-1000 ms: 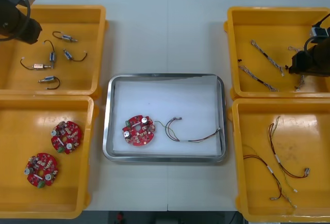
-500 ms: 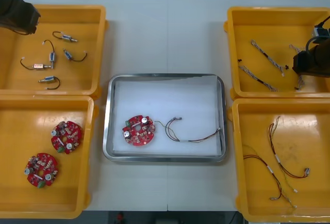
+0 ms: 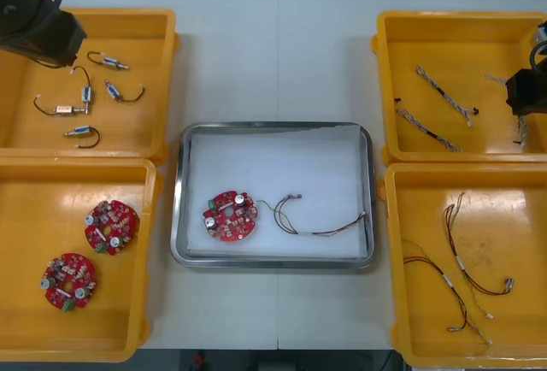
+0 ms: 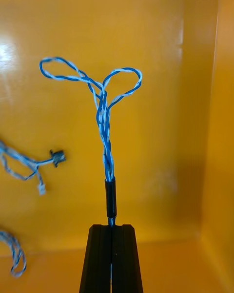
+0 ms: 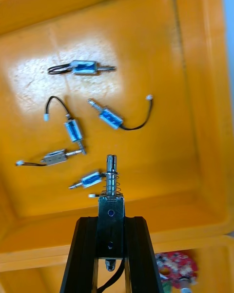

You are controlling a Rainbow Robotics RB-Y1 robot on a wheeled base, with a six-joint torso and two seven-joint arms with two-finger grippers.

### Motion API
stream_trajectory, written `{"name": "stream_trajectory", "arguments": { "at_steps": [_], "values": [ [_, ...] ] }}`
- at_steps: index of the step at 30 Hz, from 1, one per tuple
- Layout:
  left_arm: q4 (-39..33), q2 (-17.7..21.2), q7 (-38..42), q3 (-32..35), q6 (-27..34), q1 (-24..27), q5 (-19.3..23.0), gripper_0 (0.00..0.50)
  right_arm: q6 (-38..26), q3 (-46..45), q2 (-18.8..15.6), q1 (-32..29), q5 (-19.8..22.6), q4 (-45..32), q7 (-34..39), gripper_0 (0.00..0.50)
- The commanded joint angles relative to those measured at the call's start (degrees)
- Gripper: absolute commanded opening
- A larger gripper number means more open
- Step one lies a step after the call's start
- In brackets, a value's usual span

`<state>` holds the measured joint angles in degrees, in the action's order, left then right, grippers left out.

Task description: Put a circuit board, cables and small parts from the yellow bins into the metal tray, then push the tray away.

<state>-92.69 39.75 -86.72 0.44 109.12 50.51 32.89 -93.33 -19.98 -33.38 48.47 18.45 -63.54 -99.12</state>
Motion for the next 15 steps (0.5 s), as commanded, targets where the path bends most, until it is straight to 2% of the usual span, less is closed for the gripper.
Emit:
{"name": "stream_trajectory", "arguments": {
  "at_steps": [1, 4, 6, 10, 15],
  "values": [
    [-7.76, -3.19, 15.61, -5.10, 0.88, -0.15, 0.95, 0.000, -5.37, -0.50, -2.74, -1.09, 0.18, -8.62, 0.34, 0.000],
    [-9.96, -3.98, 17.81, -6.68, 0.88, -0.07, 1.83, 0.000, -7.83, -0.33, -2.74, -1.18, 0.45, -10.55, 0.07, 0.000],
    [-12.77, -5.04, 22.38, -9.23, 0.88, -0.07, 4.82, 0.000, -11.70, -0.06, -2.74, -1.18, 0.89, -13.63, -0.54, 0.000],
    [-15.06, -5.83, 25.46, -12.48, 0.88, -0.07, 7.11, 0.000, -16.18, 1.52, -2.74, -1.18, 2.03, -17.76, -1.25, 0.000],
    [-14.71, -6.88, 26.07, -15.82, 0.88, -0.07, 7.98, 0.000, -16.67, 3.98, -2.65, -1.36, 2.65, -22.59, -1.77, 0.000]
  ]
}}
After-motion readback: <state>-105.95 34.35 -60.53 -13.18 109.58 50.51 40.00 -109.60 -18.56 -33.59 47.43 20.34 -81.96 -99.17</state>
